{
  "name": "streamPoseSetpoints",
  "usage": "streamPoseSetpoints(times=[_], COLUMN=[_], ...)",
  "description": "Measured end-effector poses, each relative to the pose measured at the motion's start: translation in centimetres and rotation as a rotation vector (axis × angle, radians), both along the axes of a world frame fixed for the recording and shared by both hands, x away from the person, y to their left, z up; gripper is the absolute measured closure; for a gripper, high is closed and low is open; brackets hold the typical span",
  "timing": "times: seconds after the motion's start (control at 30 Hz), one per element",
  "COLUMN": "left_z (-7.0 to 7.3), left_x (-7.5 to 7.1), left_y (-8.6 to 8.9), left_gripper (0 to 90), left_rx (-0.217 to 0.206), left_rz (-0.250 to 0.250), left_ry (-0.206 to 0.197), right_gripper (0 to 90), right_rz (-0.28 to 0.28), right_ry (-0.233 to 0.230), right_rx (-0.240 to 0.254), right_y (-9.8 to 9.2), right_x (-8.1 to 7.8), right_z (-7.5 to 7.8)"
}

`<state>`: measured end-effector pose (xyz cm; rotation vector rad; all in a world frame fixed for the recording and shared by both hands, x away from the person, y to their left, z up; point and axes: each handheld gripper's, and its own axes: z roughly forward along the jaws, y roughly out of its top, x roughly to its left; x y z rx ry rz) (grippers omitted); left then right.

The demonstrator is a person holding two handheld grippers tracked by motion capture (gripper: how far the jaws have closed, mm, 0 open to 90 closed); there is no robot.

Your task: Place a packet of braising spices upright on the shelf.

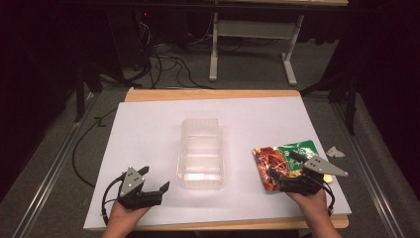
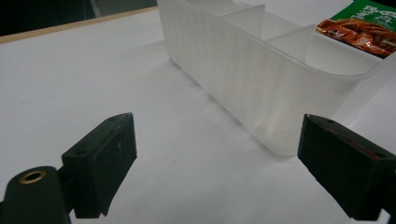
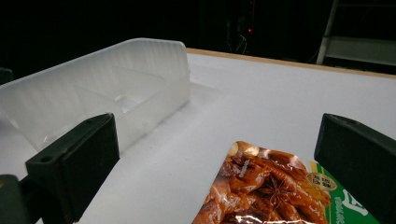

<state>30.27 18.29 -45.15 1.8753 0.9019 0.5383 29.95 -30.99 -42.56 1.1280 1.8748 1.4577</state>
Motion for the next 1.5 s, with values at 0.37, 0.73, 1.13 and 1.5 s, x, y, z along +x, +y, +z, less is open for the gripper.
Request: streamPoseSetpoints(times=[0.37,0.73,1.13,1.5], left_z=[0.0,0.0,0.2,0.4], left_x=[0.2,0.3,1.2,2.2], left_y=[0.1,0.2,0.5,0.0], left_gripper=[11.6,11.6,11.6,11.6], left_rx=[-0.008,-0.008,0.001,0.008], left_rz=[0.014,0.012,0.033,0.045], left_ry=[0.0,0.013,0.015,0.002], right_gripper=[0.0,0.3,3.2,3.2], right_rz=[0.012,-0.041,-0.231,-0.349], right_ry=[-0.002,0.004,0.055,0.206], right_rx=[-0.015,0.01,0.042,0.085], right_y=[-0.2,-2.0,-7.9,-11.4], right_x=[0.1,0.0,-0.6,-1.2], right_z=[-0.1,-0.1,-1.0,-2.9])
